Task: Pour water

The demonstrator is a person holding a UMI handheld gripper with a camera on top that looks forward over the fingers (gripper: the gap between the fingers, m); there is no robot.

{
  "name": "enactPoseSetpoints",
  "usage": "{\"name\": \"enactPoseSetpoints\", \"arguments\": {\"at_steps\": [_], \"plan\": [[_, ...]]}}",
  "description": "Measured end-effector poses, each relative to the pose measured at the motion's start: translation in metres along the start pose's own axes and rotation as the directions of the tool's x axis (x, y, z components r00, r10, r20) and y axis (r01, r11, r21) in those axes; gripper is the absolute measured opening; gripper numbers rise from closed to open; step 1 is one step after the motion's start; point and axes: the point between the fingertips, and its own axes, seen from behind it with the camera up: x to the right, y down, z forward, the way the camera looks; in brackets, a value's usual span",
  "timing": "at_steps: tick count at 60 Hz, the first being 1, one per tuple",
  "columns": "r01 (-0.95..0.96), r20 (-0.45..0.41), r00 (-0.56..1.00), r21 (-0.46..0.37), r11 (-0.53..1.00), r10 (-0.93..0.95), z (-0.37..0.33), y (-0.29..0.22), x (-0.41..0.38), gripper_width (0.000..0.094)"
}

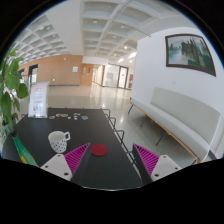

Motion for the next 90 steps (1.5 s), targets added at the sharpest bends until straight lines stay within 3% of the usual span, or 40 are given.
{"name": "enactPoseSetpoints", "arguments": {"at_steps": [18, 30, 38, 51, 59, 66, 72, 82, 85, 90], "plan": [[0.017, 0.067, 0.998, -0.063, 0.998, -0.013, -0.054, 0.077, -0.040, 0.0853], [0.032, 0.221, 0.975, -0.090, 0.995, -0.012, -0.099, 0.115, -0.134, 0.0853], [0.045, 0.307, 0.951, -0.048, 0.998, -0.028, -0.112, 0.110, -0.211, 0.0853], [0.034, 0.318, 0.947, 0.046, 0.998, -0.046, -0.083, 0.083, -0.298, 0.0855], [0.029, 0.263, 0.964, 0.057, 0.998, -0.043, -0.042, 0.084, -0.318, 0.0852], [0.022, 0.227, 0.973, 0.062, 0.998, -0.036, -0.011, 0.086, -0.325, 0.0763], [-0.016, 0.239, 0.971, 0.059, 0.998, 0.001, 0.003, 0.088, -0.329, 0.0568], [-0.021, 0.267, 0.964, 0.101, 0.995, -0.006, 0.000, 0.083, -0.332, 0.0490], [-0.026, 0.271, 0.962, 0.115, 0.993, -0.006, -0.001, 0.082, -0.333, 0.0412], [-0.044, 0.311, 0.950, 0.132, 0.990, 0.001, -0.009, 0.072, -0.340, 0.0396]]}}
